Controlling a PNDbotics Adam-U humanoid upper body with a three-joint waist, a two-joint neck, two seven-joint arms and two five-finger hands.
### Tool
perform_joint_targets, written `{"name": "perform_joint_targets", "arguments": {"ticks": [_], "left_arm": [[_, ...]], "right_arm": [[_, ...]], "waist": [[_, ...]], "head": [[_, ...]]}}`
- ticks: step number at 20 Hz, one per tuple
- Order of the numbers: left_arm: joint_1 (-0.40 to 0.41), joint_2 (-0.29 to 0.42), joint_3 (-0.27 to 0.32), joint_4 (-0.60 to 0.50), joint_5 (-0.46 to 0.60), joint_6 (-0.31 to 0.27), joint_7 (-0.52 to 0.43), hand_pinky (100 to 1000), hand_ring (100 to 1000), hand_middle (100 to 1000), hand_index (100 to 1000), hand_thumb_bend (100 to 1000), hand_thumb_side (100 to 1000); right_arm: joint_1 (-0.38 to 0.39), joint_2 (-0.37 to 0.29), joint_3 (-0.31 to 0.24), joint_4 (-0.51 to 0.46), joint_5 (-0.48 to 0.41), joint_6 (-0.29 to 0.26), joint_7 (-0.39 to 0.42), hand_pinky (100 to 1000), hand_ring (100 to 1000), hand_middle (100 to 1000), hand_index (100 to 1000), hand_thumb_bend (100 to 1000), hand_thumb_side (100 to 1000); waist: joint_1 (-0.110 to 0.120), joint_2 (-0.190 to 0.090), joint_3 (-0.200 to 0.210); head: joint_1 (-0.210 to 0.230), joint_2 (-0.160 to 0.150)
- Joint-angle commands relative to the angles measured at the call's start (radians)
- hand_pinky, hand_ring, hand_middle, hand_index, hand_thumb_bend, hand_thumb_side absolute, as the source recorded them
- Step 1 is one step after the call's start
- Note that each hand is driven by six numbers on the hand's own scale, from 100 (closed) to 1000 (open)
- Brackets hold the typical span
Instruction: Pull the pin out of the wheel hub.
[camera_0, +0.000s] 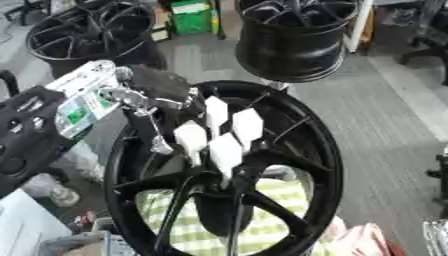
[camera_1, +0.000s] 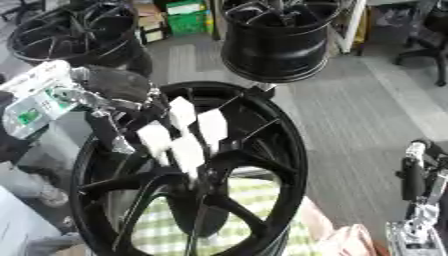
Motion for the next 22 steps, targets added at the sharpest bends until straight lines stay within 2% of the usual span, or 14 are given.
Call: {"name": "perform_joint_targets", "arguments": {"ticks": [1,7,13,17,22], "left_arm": [[-0.016,0.024,0.028,-0.018,0.033,-0.349,-0.349,276,263,375,585,175,171],[-0.041,0.069,0.097,-0.081,0.118,-0.349,-0.349,260,243,333,557,207,176],[-0.047,0.137,0.213,-0.117,0.173,-0.349,-0.349,260,241,336,561,264,178],[-0.004,0.206,0.314,-0.066,0.167,-0.349,-0.349,263,242,341,566,274,180],[0.110,0.307,0.481,0.095,0.087,-0.349,-0.349,270,246,351,577,278,184]], "right_arm": [[-0.006,-0.022,-0.004,-0.012,0.005,-0.004,0.000,472,685,768,816,100,791],[-0.003,-0.023,-0.006,-0.010,0.004,-0.004,-0.001,472,685,768,816,100,791],[0.000,-0.024,-0.008,-0.009,0.005,-0.003,-0.002,472,685,768,816,100,791],[0.001,-0.024,-0.010,-0.009,0.005,-0.003,-0.004,472,685,768,816,100,792],[0.002,-0.023,-0.015,-0.009,0.005,-0.003,-0.009,472,685,768,816,100,792]], "waist": [[-0.003,-0.008,-0.001],[-0.003,-0.011,0.004],[-0.003,-0.014,0.010],[-0.002,-0.014,0.016],[-0.002,-0.012,0.025]], "head": [[0.000,-0.003],[-0.002,-0.003],[-0.003,-0.003],[-0.005,-0.003],[-0.013,-0.003]]}}
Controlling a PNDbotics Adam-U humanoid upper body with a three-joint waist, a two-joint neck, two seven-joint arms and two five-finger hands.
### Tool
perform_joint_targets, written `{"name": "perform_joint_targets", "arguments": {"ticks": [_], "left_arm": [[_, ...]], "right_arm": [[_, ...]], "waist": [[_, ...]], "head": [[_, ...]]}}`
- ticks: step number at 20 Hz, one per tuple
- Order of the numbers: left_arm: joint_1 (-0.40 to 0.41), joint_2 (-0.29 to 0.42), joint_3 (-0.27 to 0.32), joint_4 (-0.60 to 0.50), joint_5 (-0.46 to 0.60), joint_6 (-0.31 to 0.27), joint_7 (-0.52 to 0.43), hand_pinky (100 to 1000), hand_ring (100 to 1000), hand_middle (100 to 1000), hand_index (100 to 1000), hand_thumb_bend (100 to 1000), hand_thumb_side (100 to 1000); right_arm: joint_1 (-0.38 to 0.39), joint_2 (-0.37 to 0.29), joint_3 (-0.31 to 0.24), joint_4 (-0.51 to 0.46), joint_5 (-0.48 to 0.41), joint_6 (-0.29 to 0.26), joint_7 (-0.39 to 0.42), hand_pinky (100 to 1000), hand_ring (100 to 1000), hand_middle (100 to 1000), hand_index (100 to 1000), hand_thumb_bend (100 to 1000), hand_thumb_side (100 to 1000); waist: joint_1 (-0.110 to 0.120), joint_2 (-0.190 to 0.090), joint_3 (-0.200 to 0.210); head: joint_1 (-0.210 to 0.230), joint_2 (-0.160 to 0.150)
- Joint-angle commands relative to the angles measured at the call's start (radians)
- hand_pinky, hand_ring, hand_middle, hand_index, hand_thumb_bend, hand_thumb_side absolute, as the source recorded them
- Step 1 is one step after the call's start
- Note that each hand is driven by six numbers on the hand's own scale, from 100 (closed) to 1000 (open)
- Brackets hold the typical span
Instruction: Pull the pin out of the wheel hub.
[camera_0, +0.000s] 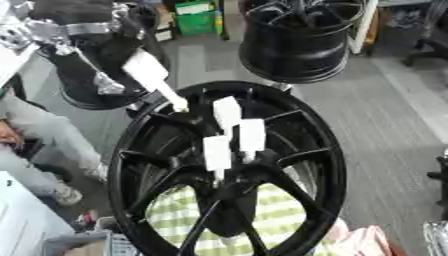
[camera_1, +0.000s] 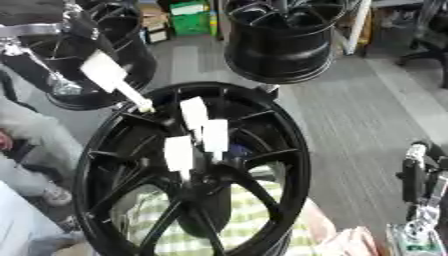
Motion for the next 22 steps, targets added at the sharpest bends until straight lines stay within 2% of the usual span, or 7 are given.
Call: {"name": "perform_joint_targets", "arguments": {"ticks": [1,6,8,11,14,19,22], "left_arm": [[0.031,0.087,0.112,0.092,-0.056,-0.349,-0.349,270,246,351,577,278,184],[0.138,0.133,0.220,0.262,-0.197,-0.349,-0.349,292,268,377,598,312,190],[0.173,0.139,0.265,0.326,-0.274,-0.349,-0.330,425,391,569,740,409,208],[0.209,0.134,0.335,0.411,-0.461,-0.324,-0.210,545,498,756,864,613,248],[0.248,0.118,0.390,0.477,-0.686,-0.240,0.004,578,525,823,911,763,474],[0.328,0.092,0.463,0.565,-0.864,-0.162,0.306,574,518,813,891,634,459],[0.389,0.074,0.513,0.567,-0.810,-0.171,0.398,557,503,765,860,362,340]], "right_arm": [[-0.006,-0.023,-0.009,-0.010,0.005,-0.001,-0.005,472,685,768,816,100,792],[-0.004,-0.022,-0.011,-0.009,0.005,-0.001,-0.007,472,685,768,816,100,792],[-0.003,-0.021,-0.013,-0.008,0.004,0.000,-0.008,472,685,768,816,100,792],[-0.003,-0.020,-0.013,-0.008,0.004,0.000,-0.009,472,686,768,816,100,792],[-0.003,-0.018,-0.015,-0.009,0.003,0.001,-0.010,472,685,768,816,100,792],[-0.003,-0.014,-0.017,-0.010,0.001,0.002,-0.012,472,685,768,816,100,792],[-0.006,-0.012,-0.018,-0.010,0.001,0.002,-0.013,472,685,768,816,100,792]], "waist": [[-0.002,-0.010,0.003],[-0.003,-0.010,0.012],[-0.005,-0.010,0.014],[-0.008,-0.010,0.016],[-0.012,-0.008,0.016],[-0.018,-0.004,0.018],[-0.021,-0.001,0.021]], "head": [[-0.006,-0.003],[-0.012,-0.003],[-0.012,-0.003],[-0.014,-0.003],[-0.017,-0.003],[-0.019,-0.003],[-0.021,-0.003]]}}
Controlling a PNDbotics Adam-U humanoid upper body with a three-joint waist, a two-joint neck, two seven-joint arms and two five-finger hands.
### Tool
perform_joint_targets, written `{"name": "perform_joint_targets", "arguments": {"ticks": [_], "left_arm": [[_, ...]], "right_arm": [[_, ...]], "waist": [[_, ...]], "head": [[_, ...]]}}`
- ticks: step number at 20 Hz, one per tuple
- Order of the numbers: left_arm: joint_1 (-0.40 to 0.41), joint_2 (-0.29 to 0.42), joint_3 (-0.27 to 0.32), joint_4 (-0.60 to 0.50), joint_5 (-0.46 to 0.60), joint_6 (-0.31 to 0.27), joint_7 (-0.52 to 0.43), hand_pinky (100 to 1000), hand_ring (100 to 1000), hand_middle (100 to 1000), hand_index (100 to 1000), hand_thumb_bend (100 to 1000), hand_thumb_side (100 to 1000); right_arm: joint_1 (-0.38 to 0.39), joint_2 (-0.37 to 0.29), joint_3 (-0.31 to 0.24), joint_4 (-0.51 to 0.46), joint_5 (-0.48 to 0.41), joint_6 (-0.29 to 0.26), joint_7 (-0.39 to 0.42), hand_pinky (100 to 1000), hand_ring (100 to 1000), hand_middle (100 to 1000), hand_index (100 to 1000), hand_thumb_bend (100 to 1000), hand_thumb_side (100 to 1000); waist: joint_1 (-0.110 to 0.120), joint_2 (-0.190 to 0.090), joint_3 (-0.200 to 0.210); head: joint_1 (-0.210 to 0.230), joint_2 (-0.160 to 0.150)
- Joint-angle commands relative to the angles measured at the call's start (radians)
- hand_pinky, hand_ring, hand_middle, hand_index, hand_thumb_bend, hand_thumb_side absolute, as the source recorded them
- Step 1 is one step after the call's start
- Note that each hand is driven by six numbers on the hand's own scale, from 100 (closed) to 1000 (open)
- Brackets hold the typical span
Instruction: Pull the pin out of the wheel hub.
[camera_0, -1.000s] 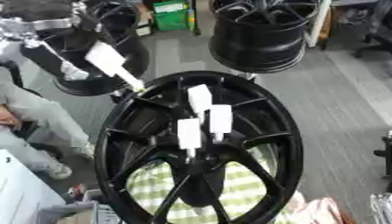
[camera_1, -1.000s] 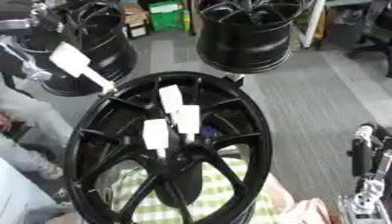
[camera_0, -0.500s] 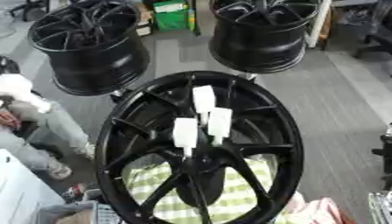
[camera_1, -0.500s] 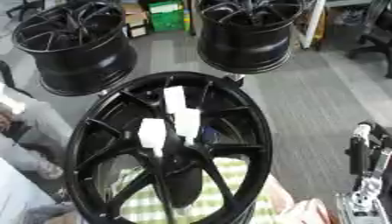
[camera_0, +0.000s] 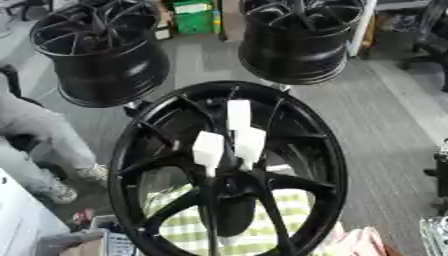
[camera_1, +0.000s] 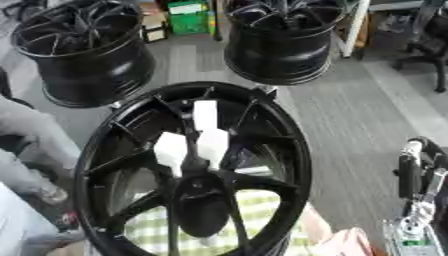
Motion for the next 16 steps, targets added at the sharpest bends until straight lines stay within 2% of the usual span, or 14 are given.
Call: {"name": "perform_joint_targets", "arguments": {"ticks": [1,2,3,4,6,8,11,14,16], "left_arm": [[0.042,0.008,0.067,-0.019,0.081,-0.022,0.084,553,498,754,855,297,334],[0.071,-0.009,0.091,-0.043,0.158,-0.036,0.094,543,489,732,844,149,355],[0.102,-0.031,0.113,-0.077,0.249,-0.052,0.095,542,488,724,842,100,384],[0.132,-0.055,0.131,-0.116,0.355,-0.064,0.083,542,489,712,837,100,459],[0.192,-0.112,0.166,-0.223,0.597,-0.057,0.027,537,484,694,829,100,537],[0.235,-0.163,0.195,-0.350,0.794,0.009,-0.053,532,480,674,819,100,572],[0.269,-0.254,0.226,-0.550,0.996,0.145,-0.171,527,477,658,808,100,610],[0.286,-0.338,0.234,-0.714,1.118,0.285,-0.272,526,476,649,807,100,659],[0.298,-0.388,0.238,-0.797,1.139,0.357,-0.334,526,477,648,807,100,682]], "right_arm": [[-0.006,-0.012,-0.007,-0.011,0.001,-0.001,-0.004,472,685,768,816,100,792],[-0.007,-0.011,-0.008,-0.011,0.000,-0.001,-0.005,472,685,768,816,100,793],[-0.008,-0.010,-0.009,-0.011,0.000,-0.001,-0.005,472,685,768,816,100,793],[-0.009,-0.009,-0.008,-0.011,-0.001,-0.001,-0.005,473,685,768,816,100,793],[-0.011,-0.007,-0.007,-0.011,-0.001,-0.002,-0.004,473,685,768,816,100,793],[-0.012,-0.005,-0.005,-0.011,-0.003,-0.002,-0.002,472,685,768,816,100,793],[-0.015,-0.002,-0.004,-0.013,-0.005,-0.002,0.001,472,685,768,816,100,792],[-0.016,0.003,0.000,-0.015,-0.008,-0.001,0.005,472,685,768,816,100,792],[-0.019,0.006,0.004,-0.015,-0.010,0.000,0.009,472,685,768,816,100,794]], "waist": [[-0.001,-0.005,0.004],[-0.002,-0.003,0.005],[-0.003,-0.002,0.006],[-0.004,-0.001,0.006],[-0.006,0.001,0.005],[-0.009,0.004,0.006],[-0.020,0.008,0.009],[-0.029,0.012,0.011],[-0.034,0.015,0.013]], "head": [[-0.004,-0.003],[-0.004,-0.003],[-0.004,-0.003],[-0.003,-0.003],[-0.003,-0.003],[-0.002,-0.003],[0.001,-0.003],[0.005,-0.003],[0.012,-0.003]]}}
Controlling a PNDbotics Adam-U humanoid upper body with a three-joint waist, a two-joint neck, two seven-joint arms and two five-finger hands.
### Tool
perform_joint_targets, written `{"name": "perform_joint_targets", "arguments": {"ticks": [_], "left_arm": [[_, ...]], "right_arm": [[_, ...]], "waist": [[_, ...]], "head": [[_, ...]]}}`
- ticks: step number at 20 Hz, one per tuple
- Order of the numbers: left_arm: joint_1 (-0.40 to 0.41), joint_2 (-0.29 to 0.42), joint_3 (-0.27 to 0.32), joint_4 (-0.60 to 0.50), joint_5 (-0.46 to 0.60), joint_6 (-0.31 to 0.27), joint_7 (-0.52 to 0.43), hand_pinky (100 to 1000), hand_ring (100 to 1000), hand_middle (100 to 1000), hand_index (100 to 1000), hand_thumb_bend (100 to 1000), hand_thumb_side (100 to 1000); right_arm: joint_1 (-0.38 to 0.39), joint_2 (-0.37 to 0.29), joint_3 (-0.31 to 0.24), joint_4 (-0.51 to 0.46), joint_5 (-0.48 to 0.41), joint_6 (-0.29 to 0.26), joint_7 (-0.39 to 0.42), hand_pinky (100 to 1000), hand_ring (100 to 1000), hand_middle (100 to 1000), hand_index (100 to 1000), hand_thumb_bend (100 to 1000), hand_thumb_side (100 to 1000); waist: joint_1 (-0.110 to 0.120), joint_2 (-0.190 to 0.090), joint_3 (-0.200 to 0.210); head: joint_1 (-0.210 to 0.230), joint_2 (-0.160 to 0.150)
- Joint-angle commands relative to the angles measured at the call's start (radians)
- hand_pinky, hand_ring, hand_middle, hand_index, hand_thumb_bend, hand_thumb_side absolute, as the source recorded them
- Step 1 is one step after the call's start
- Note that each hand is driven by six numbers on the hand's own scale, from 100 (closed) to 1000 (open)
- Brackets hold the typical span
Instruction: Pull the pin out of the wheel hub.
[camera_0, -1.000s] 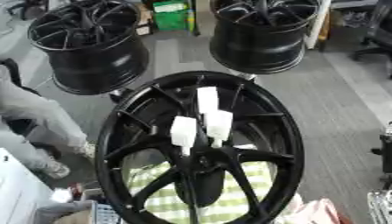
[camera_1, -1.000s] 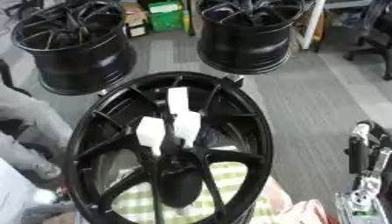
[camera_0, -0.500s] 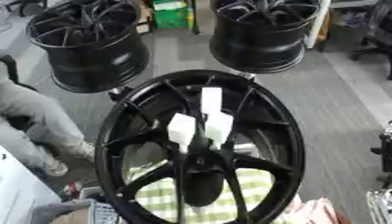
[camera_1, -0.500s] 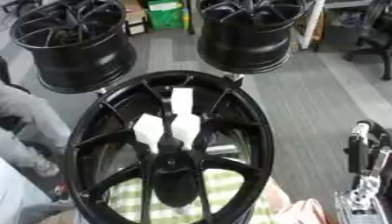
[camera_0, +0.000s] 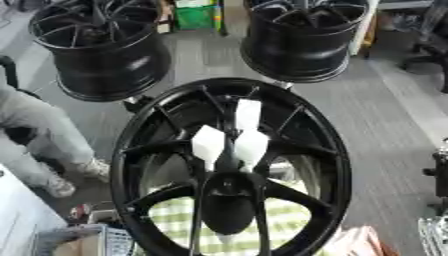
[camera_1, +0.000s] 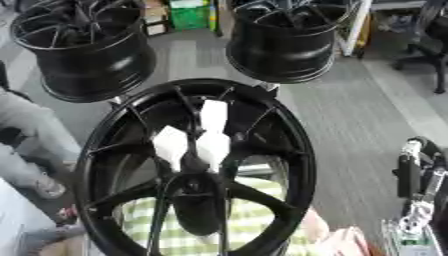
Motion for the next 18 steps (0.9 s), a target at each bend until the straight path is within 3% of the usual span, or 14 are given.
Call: {"name": "perform_joint_targets", "arguments": {"ticks": [1,9,18], "left_arm": [[0.006,-0.051,0.021,-0.144,0.053,0.112,-0.085,526,477,649,807,100,691],[0.041,-0.175,0.025,-0.285,0.065,0.283,-0.121,527,481,648,805,100,749],[0.044,-0.246,-0.005,-0.331,0.070,0.366,-0.152,531,486,645,801,100,781]], "right_arm": [[-0.011,-0.002,0.006,-0.016,-0.008,-0.002,0.008,472,685,768,816,100,794],[-0.017,0.003,0.008,-0.024,-0.008,-0.002,0.015,473,685,768,814,100,791],[-0.018,0.006,0.018,-0.029,-0.008,0.002,0.031,473,686,768,814,100,788]], "waist": [[-0.005,-0.003,0.003],[-0.018,0.000,0.006],[-0.022,0.003,0.006]], "head": [[0.008,-0.003],[0.017,-0.003],[0.029,-0.003]]}}
